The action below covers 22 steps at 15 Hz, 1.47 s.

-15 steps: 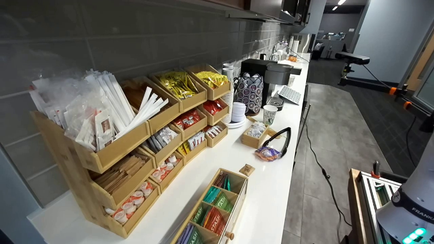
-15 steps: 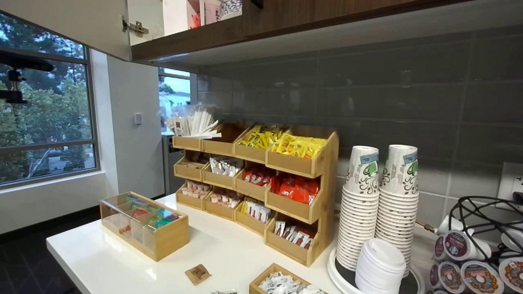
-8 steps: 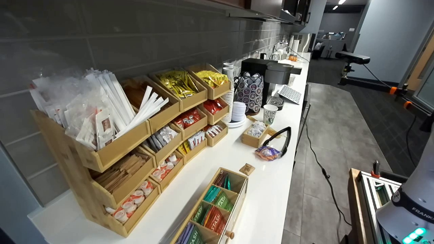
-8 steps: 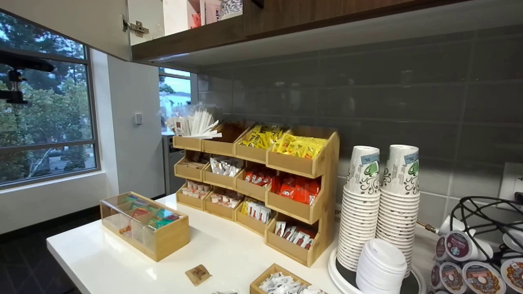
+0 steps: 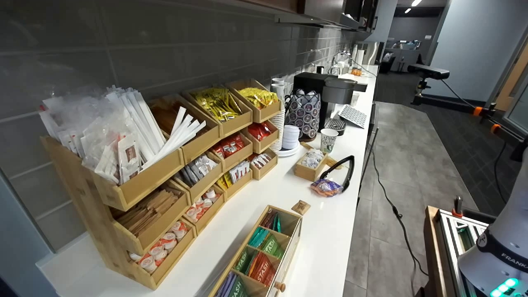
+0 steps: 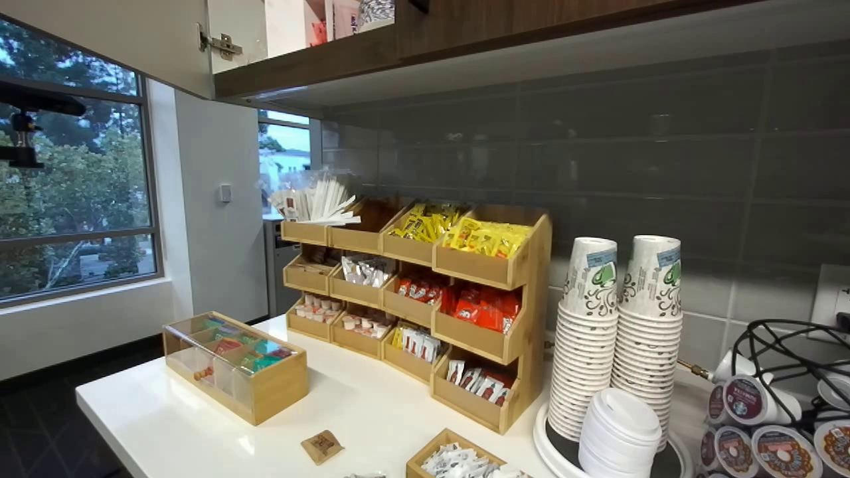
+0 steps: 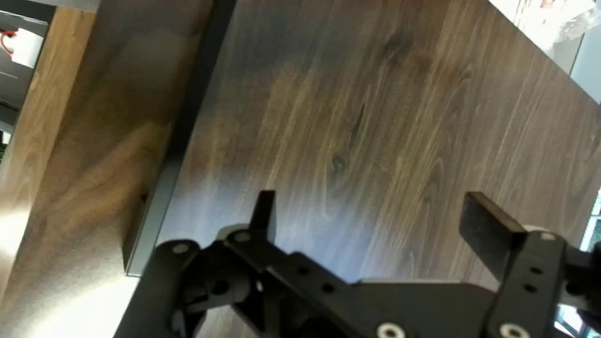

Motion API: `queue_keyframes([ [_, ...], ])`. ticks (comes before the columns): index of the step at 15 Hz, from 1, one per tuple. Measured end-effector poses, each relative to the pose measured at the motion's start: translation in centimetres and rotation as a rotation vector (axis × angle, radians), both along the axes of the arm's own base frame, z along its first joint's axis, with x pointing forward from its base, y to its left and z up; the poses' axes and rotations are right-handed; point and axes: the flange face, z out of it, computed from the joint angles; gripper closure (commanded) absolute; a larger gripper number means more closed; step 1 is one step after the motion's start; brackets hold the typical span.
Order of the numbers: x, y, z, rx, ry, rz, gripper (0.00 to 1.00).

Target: Open the cabinet

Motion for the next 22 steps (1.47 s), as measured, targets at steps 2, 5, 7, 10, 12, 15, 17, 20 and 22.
queue_keyframes([
  [2, -0.2, -0.6, 0.0, 0.02, 0.009, -0.038, 0.0],
  [5, -0.5, -2.0, 0.5, 0.041, 0.017, -0.085, 0.0],
  [7, -1.0, -3.0, 1.1, 0.058, 0.016, -0.115, 0.0],
  [10, -2.2, -4.3, 1.7, 0.086, 0.036, -0.184, 0.0],
  [12, -3.0, -5.3, 2.1, 0.11, 0.058, -0.239, 0.0],
  [15, -4.6, -6.8, 2.7, 0.147, 0.082, -0.313, 0.0],
  [17, -5.4, -7.9, 3.2, 0.157, 0.081, -0.346, 0.0],
  [20, -6.3, -10.2, 4.4, 0.087, 0.089, -0.361, 0.0],
  [22, -7.0, -12.2, 5.2, 0.025, 0.114, -0.345, 0.0],
])
